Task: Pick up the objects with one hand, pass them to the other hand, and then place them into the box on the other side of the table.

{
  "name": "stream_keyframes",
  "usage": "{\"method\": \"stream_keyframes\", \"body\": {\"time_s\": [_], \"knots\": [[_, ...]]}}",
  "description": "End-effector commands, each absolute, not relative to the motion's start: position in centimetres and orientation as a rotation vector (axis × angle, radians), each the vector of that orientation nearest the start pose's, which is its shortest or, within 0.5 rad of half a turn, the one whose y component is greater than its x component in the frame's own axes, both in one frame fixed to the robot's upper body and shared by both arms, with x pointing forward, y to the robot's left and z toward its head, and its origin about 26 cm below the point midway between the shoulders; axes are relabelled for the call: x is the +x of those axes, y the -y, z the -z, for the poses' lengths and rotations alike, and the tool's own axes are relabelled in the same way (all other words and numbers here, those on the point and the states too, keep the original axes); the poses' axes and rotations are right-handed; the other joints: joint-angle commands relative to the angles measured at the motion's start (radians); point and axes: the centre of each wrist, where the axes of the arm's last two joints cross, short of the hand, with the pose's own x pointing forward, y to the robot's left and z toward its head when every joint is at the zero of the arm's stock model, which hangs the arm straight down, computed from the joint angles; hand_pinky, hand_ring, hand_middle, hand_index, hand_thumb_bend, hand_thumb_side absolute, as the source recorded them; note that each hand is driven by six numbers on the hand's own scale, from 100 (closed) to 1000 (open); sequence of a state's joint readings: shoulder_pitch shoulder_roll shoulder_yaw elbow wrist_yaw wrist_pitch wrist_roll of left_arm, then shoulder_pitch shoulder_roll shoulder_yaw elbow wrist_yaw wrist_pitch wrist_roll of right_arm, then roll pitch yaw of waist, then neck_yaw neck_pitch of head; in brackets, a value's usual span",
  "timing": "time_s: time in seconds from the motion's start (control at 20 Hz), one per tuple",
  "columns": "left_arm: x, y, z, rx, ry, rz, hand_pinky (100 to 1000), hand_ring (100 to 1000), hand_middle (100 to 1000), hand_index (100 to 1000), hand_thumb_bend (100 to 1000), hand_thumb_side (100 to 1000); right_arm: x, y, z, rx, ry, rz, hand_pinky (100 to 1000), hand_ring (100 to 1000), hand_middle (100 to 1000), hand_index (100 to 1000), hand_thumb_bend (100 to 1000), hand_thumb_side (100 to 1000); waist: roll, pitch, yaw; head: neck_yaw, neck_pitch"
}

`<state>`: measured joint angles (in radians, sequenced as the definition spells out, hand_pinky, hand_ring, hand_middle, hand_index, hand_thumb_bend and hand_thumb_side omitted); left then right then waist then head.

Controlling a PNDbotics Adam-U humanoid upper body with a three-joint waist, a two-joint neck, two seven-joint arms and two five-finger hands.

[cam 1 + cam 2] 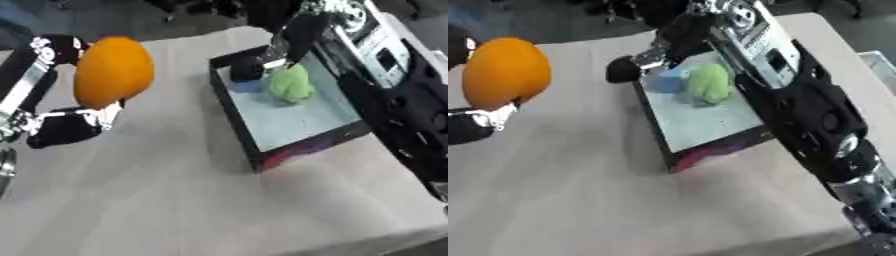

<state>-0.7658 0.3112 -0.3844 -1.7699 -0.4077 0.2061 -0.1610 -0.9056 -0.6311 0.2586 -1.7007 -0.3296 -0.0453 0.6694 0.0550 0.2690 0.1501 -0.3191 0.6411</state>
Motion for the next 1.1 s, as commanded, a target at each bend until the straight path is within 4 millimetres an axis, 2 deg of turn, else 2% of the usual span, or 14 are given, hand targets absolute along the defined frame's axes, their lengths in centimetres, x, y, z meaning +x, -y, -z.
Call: {"method": "stream_keyframes", "body": {"time_s": [0.05, 0.35, 0.4, 0.6, 1.1], "knots": [[33.7, -12.0, -26.6, 0.358, 2.222, 1.127, 842, 592, 547, 411, 100, 100, 36.3, 21.2, -34.4, 0.3, 2.082, -1.59, 1000, 1000, 1000, 1000, 610, 301, -0.015, -0.033, 0.004, -0.005, 0.003], [33.7, -11.8, -26.6, 0.353, 2.23, 1.135, 842, 592, 547, 411, 100, 100, 36.8, 20.9, -34.2, 0.292, 2.073, -1.613, 1000, 1000, 1000, 1000, 611, 300, -0.016, -0.032, 0.006, -0.007, 0.002], [33.5, -11.4, -26.8, 0.339, 2.249, 1.138, 843, 591, 547, 412, 100, 100, 36.8, 20.5, -34.2, 0.296, 2.068, -1.625, 1000, 1000, 1000, 1000, 608, 260, -0.018, -0.029, 0.011, -0.01, 0.0], [33.0, -9.9, -27.3, 0.283, 2.3, 1.134, 845, 589, 545, 412, 100, 100, 37.3, 19.2, -33.9, 0.284, 2.041, -1.687, 1000, 1000, 1000, 1000, 615, 273, -0.023, -0.022, 0.024, -0.023, -0.005], [32.8, -7.7, -27.3, 0.197, 2.34, 1.113, 848, 584, 541, 418, 100, 100, 37.8, 18.0, -33.4, 0.264, 2.04, -1.689, 1000, 1000, 1000, 1000, 574, 239, -0.026, -0.013, 0.039, -0.037, -0.021]]}}
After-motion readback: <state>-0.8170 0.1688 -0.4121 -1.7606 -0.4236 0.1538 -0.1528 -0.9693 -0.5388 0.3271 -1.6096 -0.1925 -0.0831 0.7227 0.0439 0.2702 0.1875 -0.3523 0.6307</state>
